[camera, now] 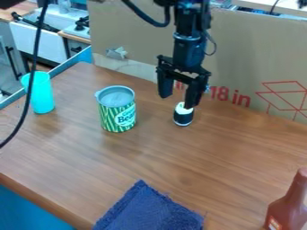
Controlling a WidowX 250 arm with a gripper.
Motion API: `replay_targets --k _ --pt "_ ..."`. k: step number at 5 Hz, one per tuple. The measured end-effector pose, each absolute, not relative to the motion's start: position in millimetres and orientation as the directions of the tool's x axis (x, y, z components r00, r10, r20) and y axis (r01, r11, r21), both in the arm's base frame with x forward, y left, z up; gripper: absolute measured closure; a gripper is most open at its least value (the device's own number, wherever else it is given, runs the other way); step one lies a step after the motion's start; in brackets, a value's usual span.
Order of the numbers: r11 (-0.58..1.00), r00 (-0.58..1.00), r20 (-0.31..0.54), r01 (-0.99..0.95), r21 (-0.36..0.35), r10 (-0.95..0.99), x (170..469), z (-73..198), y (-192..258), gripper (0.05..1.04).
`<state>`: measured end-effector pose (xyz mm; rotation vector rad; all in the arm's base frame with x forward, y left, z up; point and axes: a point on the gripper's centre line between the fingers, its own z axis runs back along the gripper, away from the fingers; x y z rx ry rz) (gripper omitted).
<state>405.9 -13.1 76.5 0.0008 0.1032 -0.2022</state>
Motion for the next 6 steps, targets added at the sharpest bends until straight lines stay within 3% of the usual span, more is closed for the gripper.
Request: replay_targets --k 6 --pt "0.973 0.962 -0.142 0.229 -0.044 -0.233 421.8 51.7 -13.8 0.083"
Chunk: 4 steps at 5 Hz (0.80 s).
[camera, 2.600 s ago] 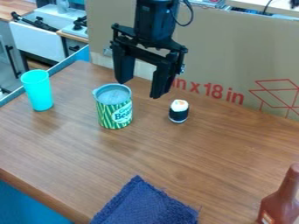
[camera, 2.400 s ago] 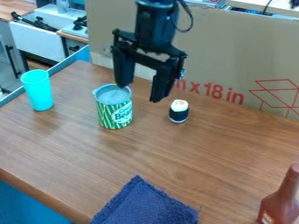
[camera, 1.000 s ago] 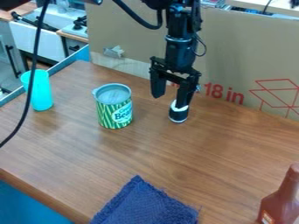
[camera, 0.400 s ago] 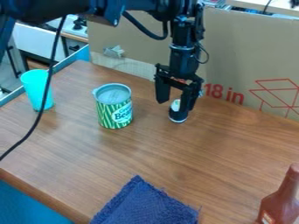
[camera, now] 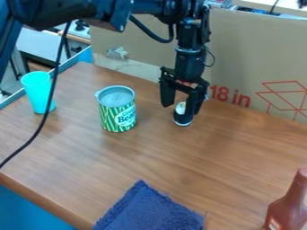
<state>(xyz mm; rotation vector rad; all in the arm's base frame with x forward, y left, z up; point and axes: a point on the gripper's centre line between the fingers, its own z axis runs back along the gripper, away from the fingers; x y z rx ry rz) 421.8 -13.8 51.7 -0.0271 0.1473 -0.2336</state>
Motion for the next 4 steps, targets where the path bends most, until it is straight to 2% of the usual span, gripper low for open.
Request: replay_targets --k 1,2,3,4 --pt "0.969 0.958 -0.146 0.242 -0.042 -0.246 422.0 46.3 -23.3 0.083" --pt "0.970 0.956 -0.163 0.241 -0.039 -0.244 421.3 39.7 -28.6 0.136" --pt "0.972 0.959 -0.161 0.232 -0.026 -0.233 423.5 40.1 -27.1 0.407" --pt "0.977 0.963 -0.165 0.214 -0.002 -0.211 423.7 40.2 -24.3 0.534"
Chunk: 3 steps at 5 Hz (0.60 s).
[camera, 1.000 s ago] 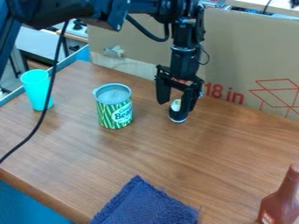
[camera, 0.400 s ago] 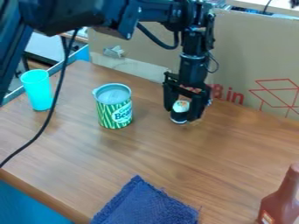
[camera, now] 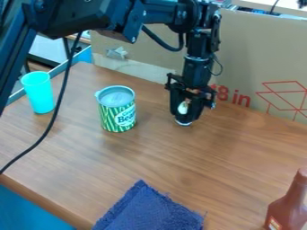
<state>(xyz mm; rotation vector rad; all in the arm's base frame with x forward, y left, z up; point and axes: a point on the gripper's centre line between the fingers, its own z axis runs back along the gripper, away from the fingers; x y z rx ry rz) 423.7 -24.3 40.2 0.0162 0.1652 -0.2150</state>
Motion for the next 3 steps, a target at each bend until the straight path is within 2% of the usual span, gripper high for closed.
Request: replay_targets --k 1,2,3 --pt "0.979 0.966 -0.159 0.204 0.002 -0.201 412.2 48.4 -23.4 0.555" --pt "0.980 0.980 -0.037 0.197 -0.010 -0.197 379.9 110.2 -25.2 0.555" --pt "0.989 0.989 -0.001 0.146 0.006 -0.146 347.3 146.9 -15.6 0.555"
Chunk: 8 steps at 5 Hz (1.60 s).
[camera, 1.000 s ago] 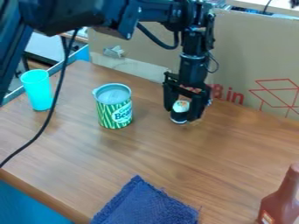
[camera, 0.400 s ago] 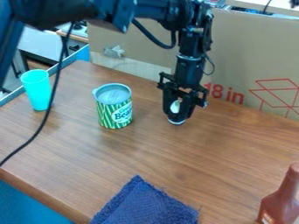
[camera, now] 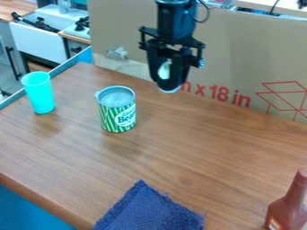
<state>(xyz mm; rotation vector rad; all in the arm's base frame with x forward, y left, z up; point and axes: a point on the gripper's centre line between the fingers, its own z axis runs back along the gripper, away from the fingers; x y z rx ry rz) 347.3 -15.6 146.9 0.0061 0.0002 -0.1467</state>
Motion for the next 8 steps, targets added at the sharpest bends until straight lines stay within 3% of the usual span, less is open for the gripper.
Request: replay_targets --k 1,2,3,4,6,7,8 --pt "0.998 0.991 -0.136 0.020 0.057 -0.012 321.9 136.8 30.5 0.554" --pt "0.987 0.976 -0.197 -0.061 0.152 0.091 302.2 119.2 69.7 0.555" --pt "0.973 0.952 -0.249 -0.132 0.187 0.177 292.4 107.4 102.3 0.555" --pt "0.967 0.927 -0.291 -0.194 0.166 0.236 279.1 105.0 125.0 0.555" --pt "0.981 0.934 -0.299 -0.180 0.076 0.194 266.7 54.9 155.6 0.555" --pt "0.989 0.965 -0.219 -0.148 -0.011 0.142 260.4 35.5 148.9 0.555" --pt "0.990 0.974 -0.185 -0.139 -0.033 0.131 259.0 33.0 150.7 0.555"
